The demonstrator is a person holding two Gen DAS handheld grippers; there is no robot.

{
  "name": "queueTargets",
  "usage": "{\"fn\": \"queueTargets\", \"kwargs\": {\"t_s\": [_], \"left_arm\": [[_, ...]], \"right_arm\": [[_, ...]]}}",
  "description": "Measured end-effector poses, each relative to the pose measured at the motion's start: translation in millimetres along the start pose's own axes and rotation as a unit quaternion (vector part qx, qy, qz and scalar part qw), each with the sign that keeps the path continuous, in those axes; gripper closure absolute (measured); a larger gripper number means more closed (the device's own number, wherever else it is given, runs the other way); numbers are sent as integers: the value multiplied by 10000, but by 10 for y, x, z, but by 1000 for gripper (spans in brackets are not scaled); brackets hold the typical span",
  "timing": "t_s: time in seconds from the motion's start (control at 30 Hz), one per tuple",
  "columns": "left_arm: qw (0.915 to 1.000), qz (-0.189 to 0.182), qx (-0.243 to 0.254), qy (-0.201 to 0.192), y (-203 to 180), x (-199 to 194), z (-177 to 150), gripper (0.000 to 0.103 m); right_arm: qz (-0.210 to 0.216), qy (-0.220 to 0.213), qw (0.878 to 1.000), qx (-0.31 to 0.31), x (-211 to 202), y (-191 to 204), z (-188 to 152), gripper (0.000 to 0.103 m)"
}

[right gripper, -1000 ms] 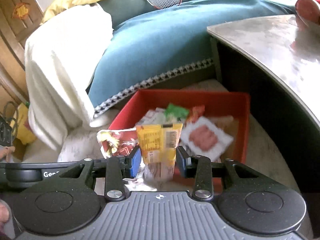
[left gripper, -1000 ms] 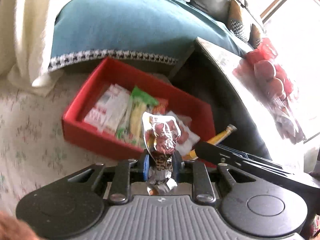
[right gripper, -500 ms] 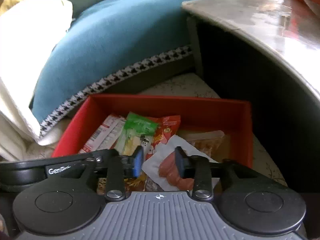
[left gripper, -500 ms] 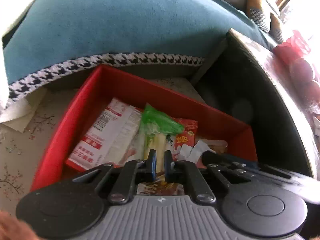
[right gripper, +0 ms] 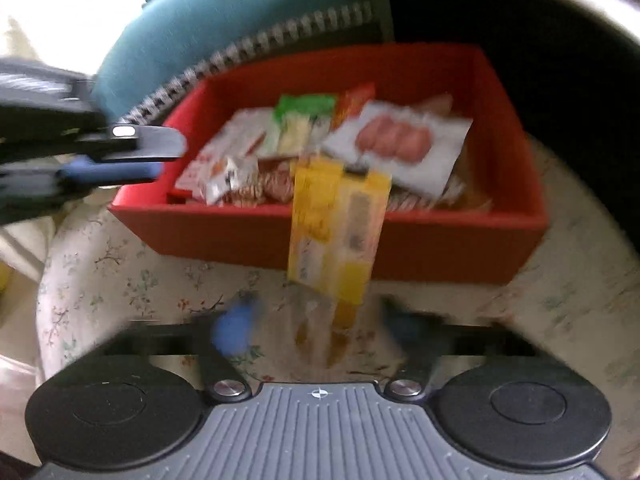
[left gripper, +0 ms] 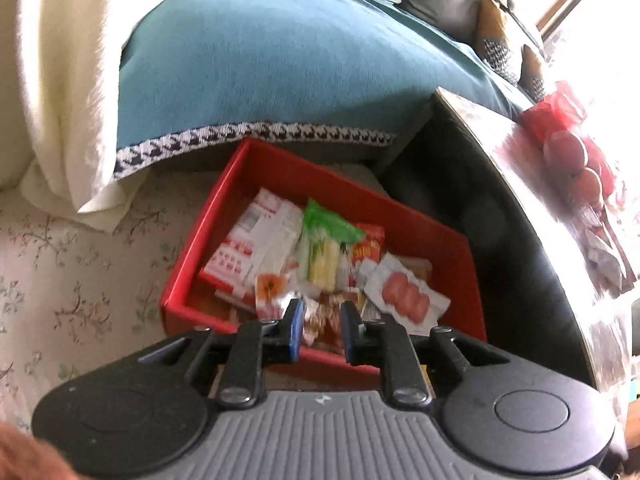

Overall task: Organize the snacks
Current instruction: 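Carry both packs over the red box and open the left tool, then lower the yellow pack into the red box and open the right tool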

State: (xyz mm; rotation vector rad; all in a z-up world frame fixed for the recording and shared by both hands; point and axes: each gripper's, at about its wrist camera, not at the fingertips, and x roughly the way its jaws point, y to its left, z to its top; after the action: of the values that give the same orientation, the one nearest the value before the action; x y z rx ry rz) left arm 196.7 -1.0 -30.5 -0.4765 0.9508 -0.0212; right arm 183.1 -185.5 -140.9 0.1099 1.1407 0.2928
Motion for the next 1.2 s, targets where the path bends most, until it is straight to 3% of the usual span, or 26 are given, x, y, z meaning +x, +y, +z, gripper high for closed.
{"fn": "queueTargets", "kwargs": {"t_s": [0.07,0.13,0.23,0.3,0.37,0.47,0.5,0.53,0.6,0.63,0.7,0.73,0.77,0.8,0.9,1.07,1.2], "left_arm": [[9999,-77,93,41,0,-46,-19,88],[9997,-184,153,42,9,-76,5,87],[9996,-270,50,-28,46,-126,67,85],[9995,-290,68,-94,40,-142,97,82],[9997,-165,116,-171,32,-133,103,80],[9998,-133,154,-35,57,-42,61,79],[9998,-124,160,-1,81,-30,32,79],[9997,-127,196,31,114,-20,3,79],[9995,-102,304,65,161,-6,-17,79],[9995,-51,298,34,189,-7,-17,79],[9999,35,160,39,239,9,0,79],[9999,27,82,62,250,14,3,79],[10000,-7,46,76,246,11,-1,79],[10000,-6,67,71,233,-1,-12,79],[9998,-39,192,-27,202,-101,-21,79],[9996,-233,68,-158,243,-235,39,78],[9992,-227,249,-194,128,-214,51,75]], "right_arm": [[94,69,9999,-11,-30,-11,21,64],[90,-109,9998,-113,-190,6,100,65],[427,-460,9979,166,-419,-70,263,65],[570,-445,9970,274,-407,-91,398,67],[386,-615,9973,50,-373,-42,507,66],[507,-425,9976,187,-322,-48,555,65],[482,-520,9974,109,-405,-66,475,54],[391,-520,9979,-15,-472,-41,395,32],[423,-587,9972,-213,-532,21,199,7],[242,-571,9968,-505,-528,99,96,5],[-461,-558,9914,-1094,-338,303,-41,5],[-677,-516,9886,-1244,-181,358,-63,10],[-765,-394,9883,-1255,-70,357,-61,23],[-712,-160,9917,-1057,78,316,-49,61],[-366,22,9965,-751,24,187,-51,62],[95,-621,9968,-493,-557,96,88,62],[-216,-810,9954,-473,-492,67,571,55]]}}
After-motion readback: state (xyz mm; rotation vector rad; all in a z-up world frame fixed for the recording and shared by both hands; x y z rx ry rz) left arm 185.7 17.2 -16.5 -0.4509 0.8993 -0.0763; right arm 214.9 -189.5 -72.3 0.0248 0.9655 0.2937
